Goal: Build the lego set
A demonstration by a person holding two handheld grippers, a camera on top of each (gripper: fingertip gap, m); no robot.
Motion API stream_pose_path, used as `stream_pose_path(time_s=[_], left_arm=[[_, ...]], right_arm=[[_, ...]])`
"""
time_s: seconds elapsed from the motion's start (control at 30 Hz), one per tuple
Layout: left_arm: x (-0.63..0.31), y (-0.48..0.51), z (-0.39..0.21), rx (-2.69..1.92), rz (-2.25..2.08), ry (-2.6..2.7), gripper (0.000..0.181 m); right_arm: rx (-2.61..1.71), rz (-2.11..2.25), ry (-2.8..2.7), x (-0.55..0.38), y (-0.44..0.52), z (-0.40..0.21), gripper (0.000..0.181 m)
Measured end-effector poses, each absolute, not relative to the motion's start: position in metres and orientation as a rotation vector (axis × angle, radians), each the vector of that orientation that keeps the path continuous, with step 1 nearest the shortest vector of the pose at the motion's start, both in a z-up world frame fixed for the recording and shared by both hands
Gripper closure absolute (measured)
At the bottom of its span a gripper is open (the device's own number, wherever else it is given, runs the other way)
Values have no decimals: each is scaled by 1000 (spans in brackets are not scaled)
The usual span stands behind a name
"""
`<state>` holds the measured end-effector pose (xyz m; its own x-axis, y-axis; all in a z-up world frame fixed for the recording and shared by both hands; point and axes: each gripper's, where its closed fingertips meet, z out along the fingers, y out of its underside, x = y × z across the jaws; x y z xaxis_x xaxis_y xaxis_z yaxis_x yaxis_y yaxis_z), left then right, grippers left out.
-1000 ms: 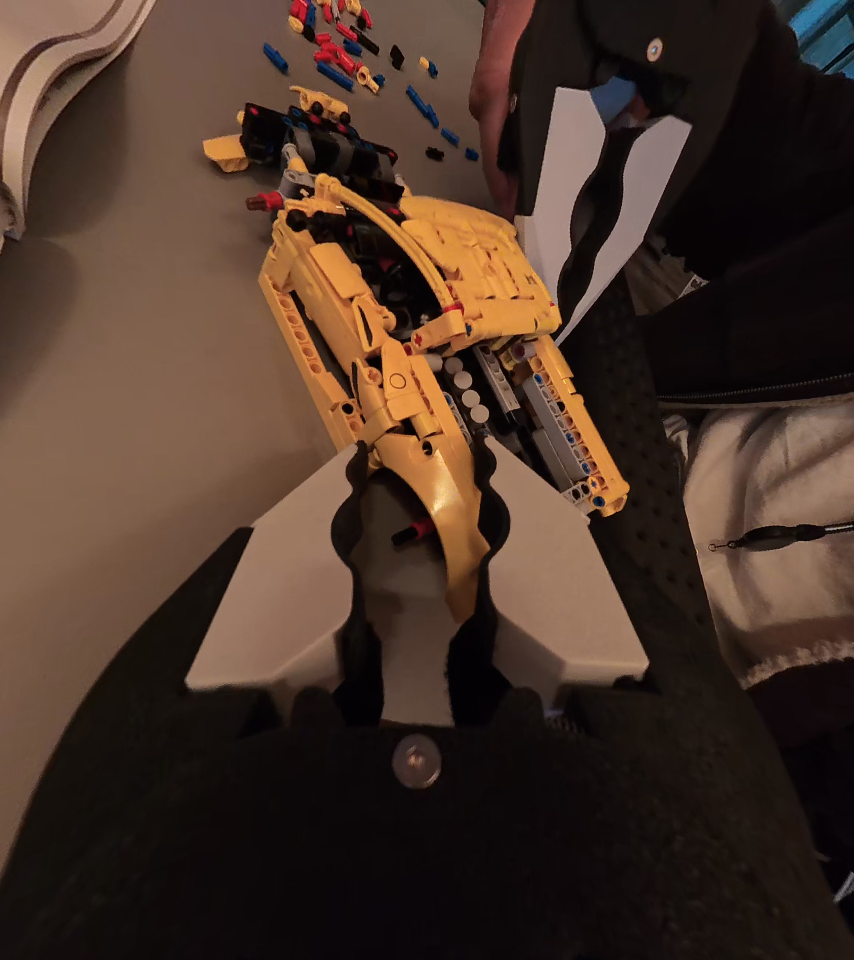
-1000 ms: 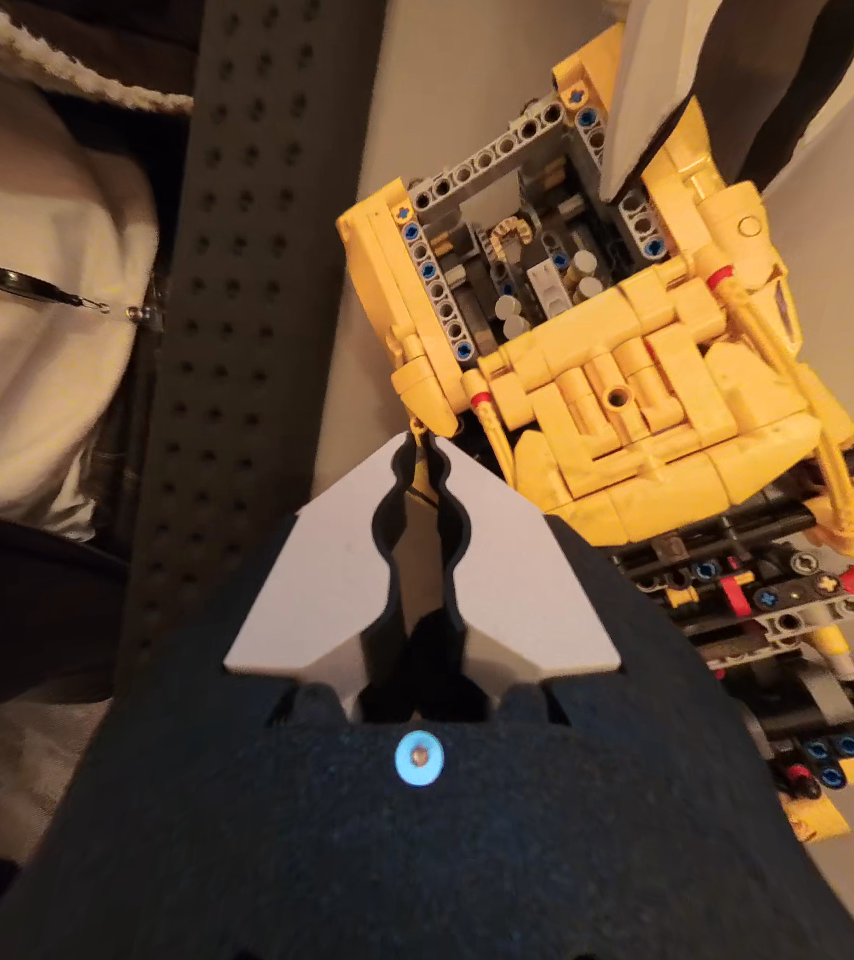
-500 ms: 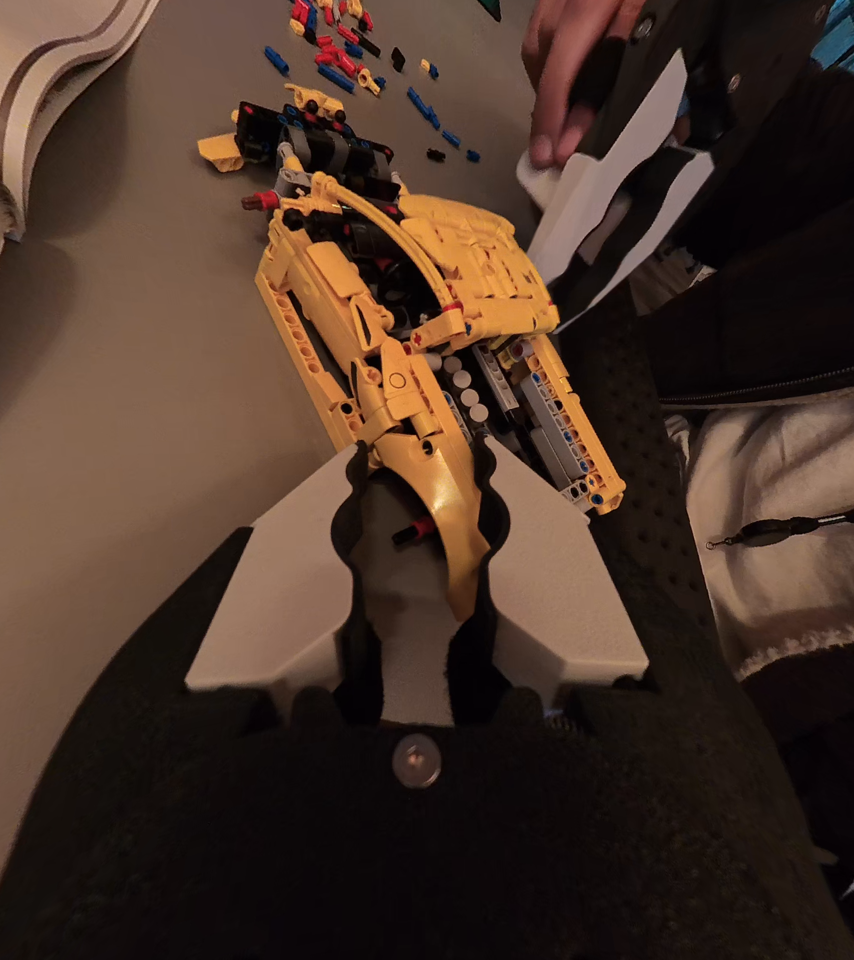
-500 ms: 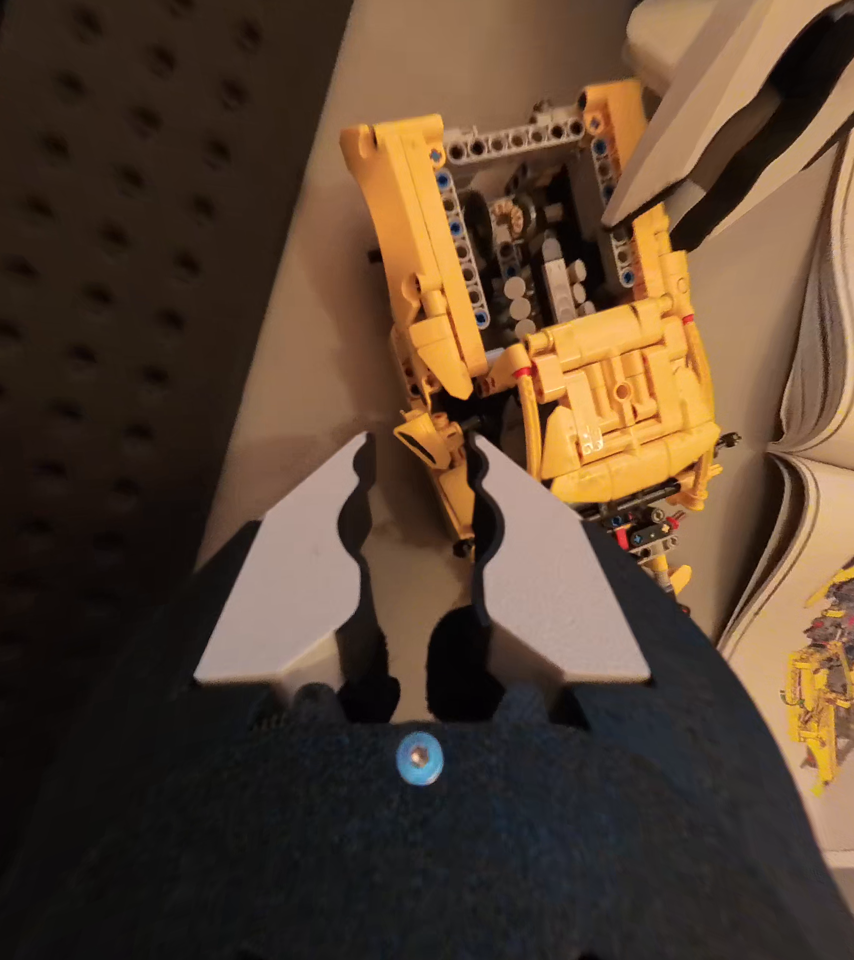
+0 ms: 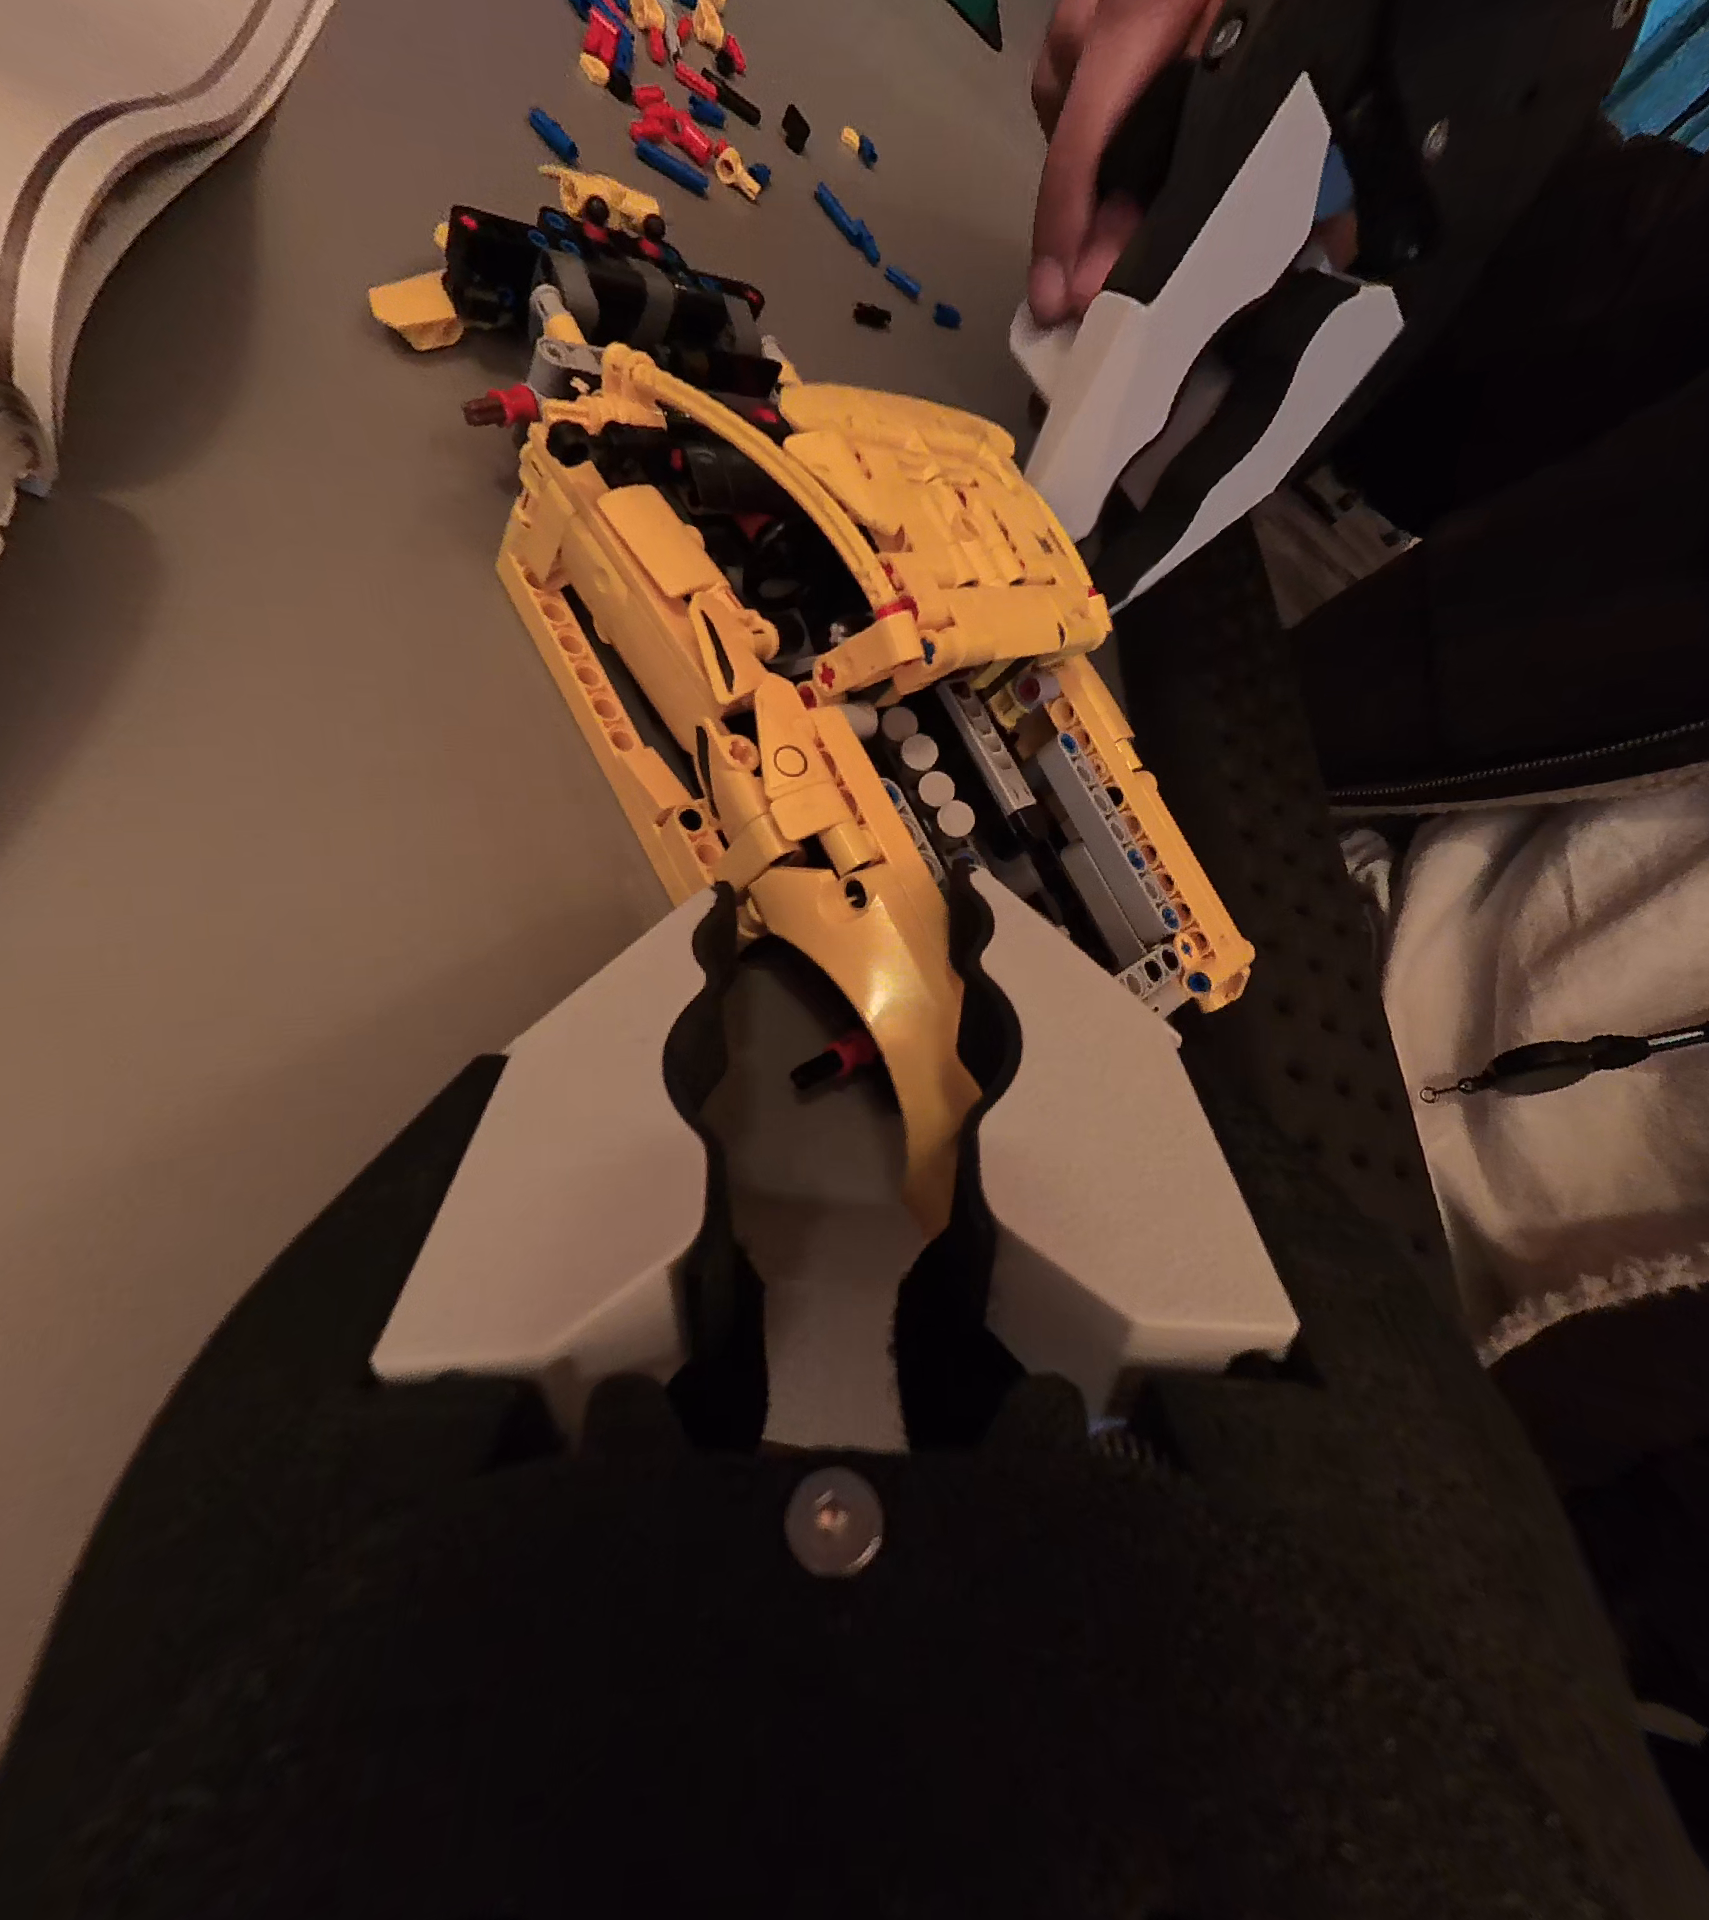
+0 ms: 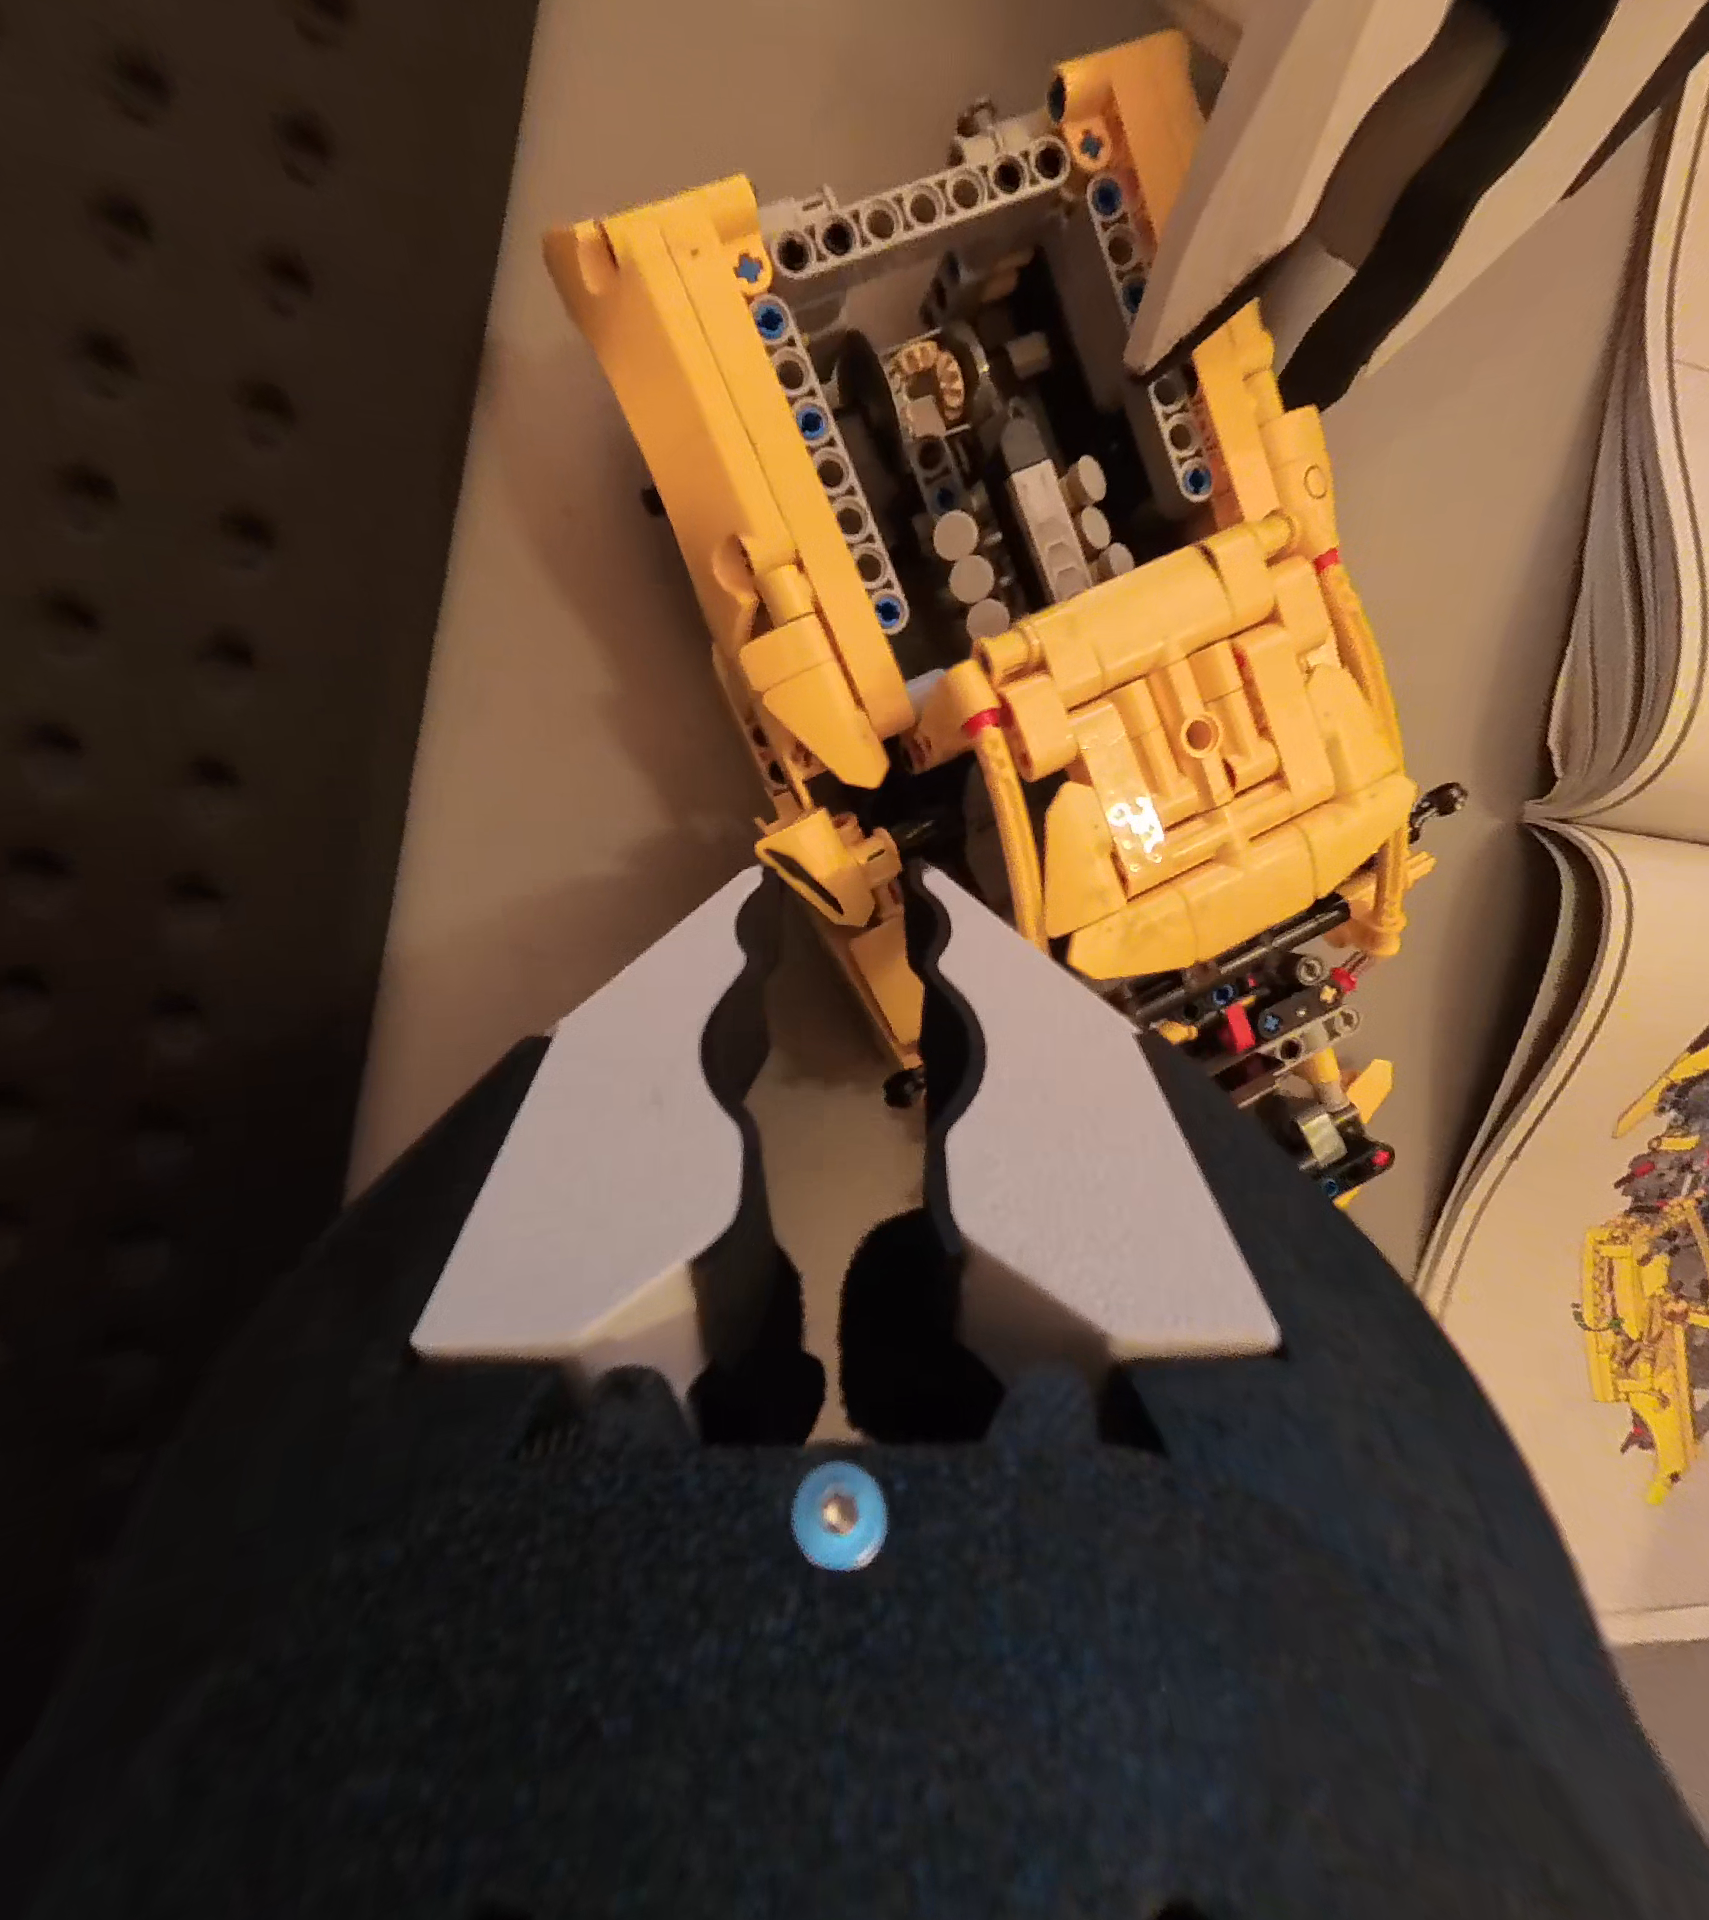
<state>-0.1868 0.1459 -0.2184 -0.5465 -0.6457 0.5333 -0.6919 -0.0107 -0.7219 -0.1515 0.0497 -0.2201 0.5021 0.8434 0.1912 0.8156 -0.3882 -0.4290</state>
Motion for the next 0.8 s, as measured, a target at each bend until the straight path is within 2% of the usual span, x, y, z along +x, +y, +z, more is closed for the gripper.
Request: stream_pose_path(time_s=[0.1, 0.2, 0.27, 0.4, 0.8], left_arm=[[-187, 146, -218, 1472, 1638, -2172, 139], [-186, 146, -218, 1473, 1639, -2165, 139], [-186, 146, -218, 1474, 1639, -2164, 139], [-186, 146, -218, 1478, 1640, -2160, 140], [-181, 147, -219, 1502, 1646, -2192, 140]], right_arm=[[-2226, -20, -1445, -152, 47, -220, 157], [-2179, -118, -1525, -150, 46, -221, 135], [-2176, -109, -1567, -152, 46, -224, 134], [-2185, -65, -1606, -156, 52, -228, 149], [-2313, -54, -1420, -138, 58, -227, 152]])
